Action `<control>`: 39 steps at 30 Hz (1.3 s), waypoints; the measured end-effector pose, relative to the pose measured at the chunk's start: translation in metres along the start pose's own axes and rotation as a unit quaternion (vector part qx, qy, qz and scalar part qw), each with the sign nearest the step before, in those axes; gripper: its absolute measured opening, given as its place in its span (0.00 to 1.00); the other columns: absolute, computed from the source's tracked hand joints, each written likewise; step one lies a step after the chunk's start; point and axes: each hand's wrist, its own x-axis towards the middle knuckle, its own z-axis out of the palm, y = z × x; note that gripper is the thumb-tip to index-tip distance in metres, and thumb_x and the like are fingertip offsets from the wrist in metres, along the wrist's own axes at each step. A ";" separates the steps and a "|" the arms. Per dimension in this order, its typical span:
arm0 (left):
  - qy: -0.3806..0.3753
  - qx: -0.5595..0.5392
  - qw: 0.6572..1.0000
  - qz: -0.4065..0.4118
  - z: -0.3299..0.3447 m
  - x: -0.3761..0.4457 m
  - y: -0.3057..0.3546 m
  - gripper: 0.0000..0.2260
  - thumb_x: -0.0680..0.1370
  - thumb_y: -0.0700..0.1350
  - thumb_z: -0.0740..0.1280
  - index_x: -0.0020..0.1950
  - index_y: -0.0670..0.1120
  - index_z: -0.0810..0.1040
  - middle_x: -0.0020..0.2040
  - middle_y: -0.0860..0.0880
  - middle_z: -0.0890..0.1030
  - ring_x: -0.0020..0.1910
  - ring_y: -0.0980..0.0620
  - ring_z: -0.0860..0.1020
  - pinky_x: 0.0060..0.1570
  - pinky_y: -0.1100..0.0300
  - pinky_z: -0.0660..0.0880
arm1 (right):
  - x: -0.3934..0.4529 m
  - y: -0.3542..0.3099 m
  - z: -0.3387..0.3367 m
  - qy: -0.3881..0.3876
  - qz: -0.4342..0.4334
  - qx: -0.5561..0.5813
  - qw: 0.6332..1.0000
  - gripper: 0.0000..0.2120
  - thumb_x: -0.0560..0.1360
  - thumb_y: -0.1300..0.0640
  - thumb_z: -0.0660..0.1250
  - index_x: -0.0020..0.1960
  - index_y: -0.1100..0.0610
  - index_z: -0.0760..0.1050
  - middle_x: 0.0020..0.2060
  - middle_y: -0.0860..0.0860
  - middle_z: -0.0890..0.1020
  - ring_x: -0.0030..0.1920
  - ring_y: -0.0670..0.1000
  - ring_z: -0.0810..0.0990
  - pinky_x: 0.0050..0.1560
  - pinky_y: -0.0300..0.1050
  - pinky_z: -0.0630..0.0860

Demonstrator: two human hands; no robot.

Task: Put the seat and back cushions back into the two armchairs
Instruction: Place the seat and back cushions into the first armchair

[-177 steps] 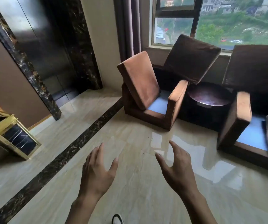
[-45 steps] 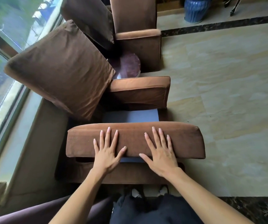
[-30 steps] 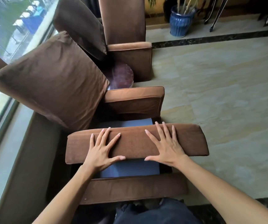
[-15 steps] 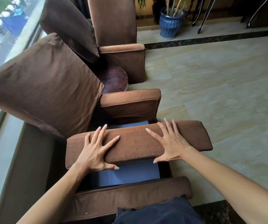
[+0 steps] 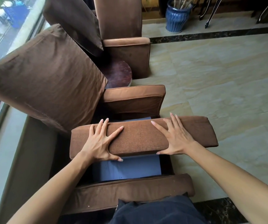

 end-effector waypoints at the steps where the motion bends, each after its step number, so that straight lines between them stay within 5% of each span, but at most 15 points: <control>1: -0.001 0.008 1.000 0.003 0.000 -0.001 0.001 0.59 0.57 0.88 0.54 0.82 0.63 0.43 0.79 0.31 0.56 0.79 0.30 0.57 0.71 0.27 0.57 | -0.001 -0.001 0.001 0.003 0.000 0.000 1.000 0.63 0.59 0.15 0.57 0.84 0.43 0.38 0.73 0.67 0.66 0.76 0.73 0.60 0.80 0.70 0.48; 6: 0.005 0.022 1.000 0.013 0.001 -0.008 0.005 0.57 0.60 0.86 0.57 0.83 0.60 0.49 0.71 0.33 0.69 0.71 0.34 0.69 0.67 0.29 0.63 | -0.011 -0.005 0.006 0.028 0.002 0.013 1.000 0.62 0.60 0.17 0.59 0.83 0.41 0.36 0.69 0.64 0.71 0.68 0.64 0.71 0.76 0.65 0.61; 11: 0.021 0.020 0.999 0.013 0.001 -0.012 0.009 0.53 0.63 0.85 0.55 0.82 0.61 0.50 0.63 0.36 0.75 0.63 0.38 0.74 0.61 0.38 0.66 | -0.014 0.000 0.005 0.029 -0.003 0.028 0.999 0.58 0.62 0.18 0.61 0.84 0.41 0.46 0.64 0.60 0.74 0.61 0.59 0.73 0.72 0.60 0.66; 28: 0.053 0.016 0.998 -0.040 -0.049 0.008 0.064 0.44 0.69 0.82 0.55 0.80 0.60 0.62 0.44 0.46 0.77 0.40 0.46 0.77 0.41 0.52 0.75 | 0.013 0.096 -0.036 -0.005 -0.130 0.064 0.989 0.51 0.65 0.20 0.62 0.82 0.35 0.48 0.52 0.49 0.69 0.52 0.51 0.68 0.59 0.48 0.71; 34: 0.071 0.021 0.989 -0.129 -0.072 0.022 0.117 0.42 0.70 0.80 0.57 0.79 0.59 0.64 0.41 0.47 0.76 0.37 0.46 0.76 0.37 0.52 0.76 | 0.051 0.151 -0.052 0.049 -0.222 0.079 0.971 0.47 0.64 0.25 0.66 0.80 0.35 0.59 0.45 0.47 0.67 0.46 0.49 0.65 0.49 0.46 0.69; 39: 0.107 0.026 0.967 -0.228 -0.121 0.018 0.149 0.42 0.69 0.81 0.55 0.77 0.60 0.69 0.39 0.47 0.75 0.35 0.44 0.77 0.33 0.53 0.71 | 0.091 0.173 -0.121 0.068 -0.310 0.035 0.948 0.47 0.63 0.22 0.62 0.80 0.35 0.60 0.46 0.50 0.72 0.46 0.51 0.69 0.51 0.50 0.70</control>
